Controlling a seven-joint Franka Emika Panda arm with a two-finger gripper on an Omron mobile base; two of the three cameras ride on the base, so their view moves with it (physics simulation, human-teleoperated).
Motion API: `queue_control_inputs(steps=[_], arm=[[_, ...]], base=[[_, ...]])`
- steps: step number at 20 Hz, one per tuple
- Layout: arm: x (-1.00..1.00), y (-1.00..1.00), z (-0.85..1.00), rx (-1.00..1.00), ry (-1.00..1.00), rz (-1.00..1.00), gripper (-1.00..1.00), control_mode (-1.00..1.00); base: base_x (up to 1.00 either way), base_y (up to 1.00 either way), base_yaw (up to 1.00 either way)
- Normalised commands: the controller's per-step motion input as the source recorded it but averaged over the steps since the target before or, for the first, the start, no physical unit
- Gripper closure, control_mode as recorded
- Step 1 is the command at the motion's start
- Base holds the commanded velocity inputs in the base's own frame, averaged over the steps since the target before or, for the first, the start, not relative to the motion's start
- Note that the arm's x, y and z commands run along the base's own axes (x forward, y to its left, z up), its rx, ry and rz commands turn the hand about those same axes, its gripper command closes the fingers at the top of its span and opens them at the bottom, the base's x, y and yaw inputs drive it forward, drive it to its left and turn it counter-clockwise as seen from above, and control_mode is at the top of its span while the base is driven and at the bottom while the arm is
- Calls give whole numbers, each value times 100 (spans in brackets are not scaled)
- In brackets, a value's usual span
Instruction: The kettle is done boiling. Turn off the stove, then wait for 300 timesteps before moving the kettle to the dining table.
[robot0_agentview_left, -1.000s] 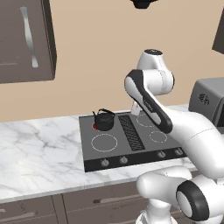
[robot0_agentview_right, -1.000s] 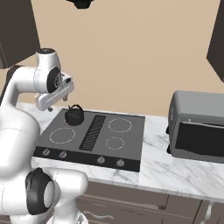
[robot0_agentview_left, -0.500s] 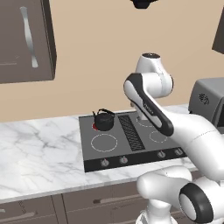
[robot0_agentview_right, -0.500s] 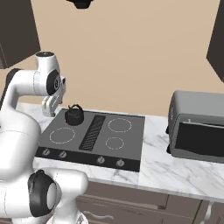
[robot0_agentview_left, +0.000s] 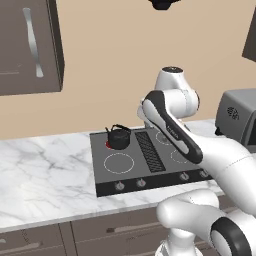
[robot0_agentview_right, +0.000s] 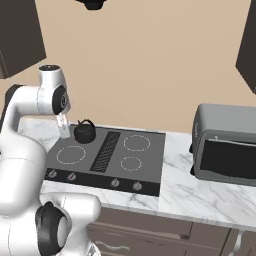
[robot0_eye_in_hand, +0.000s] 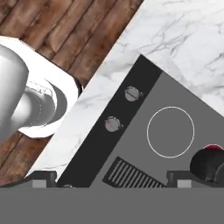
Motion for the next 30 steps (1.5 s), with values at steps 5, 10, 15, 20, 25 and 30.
queue_control_inputs(steps=[5,10,15,20,25,30], arm=[[-19,1,-20,-8,-3,54,-100,-100],[-21,0,-24,-8,-3,54,-100,-100],[-24,0,-25,-8,-4,53,-100,-100],[-21,0,-29,-7,-3,52,-100,-100],[-6,0,-21,-2,0,29,-100,-100],[-1,2,-11,0,0,1,-100,-100]], base=[[0,0,0],[0,0,0],[0,0,0],[0,0,0],[0,0,0],[0,0,0]])
